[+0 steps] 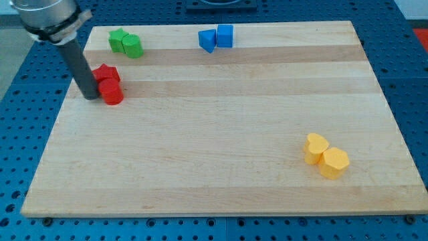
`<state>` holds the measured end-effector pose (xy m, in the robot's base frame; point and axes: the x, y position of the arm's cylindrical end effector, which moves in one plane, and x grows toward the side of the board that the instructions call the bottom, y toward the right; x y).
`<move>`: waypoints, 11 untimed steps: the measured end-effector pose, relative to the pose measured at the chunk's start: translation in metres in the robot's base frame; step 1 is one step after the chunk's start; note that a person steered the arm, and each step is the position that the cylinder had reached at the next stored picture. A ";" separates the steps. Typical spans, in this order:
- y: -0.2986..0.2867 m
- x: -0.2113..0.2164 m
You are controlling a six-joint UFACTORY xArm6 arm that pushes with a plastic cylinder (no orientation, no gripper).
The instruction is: Slide the red circle towards the center of the board
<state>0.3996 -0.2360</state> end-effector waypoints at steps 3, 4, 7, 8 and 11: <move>0.084 -0.001; 0.099 -0.008; 0.146 -0.035; 0.171 -0.036; 0.211 -0.032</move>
<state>0.3678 -0.0250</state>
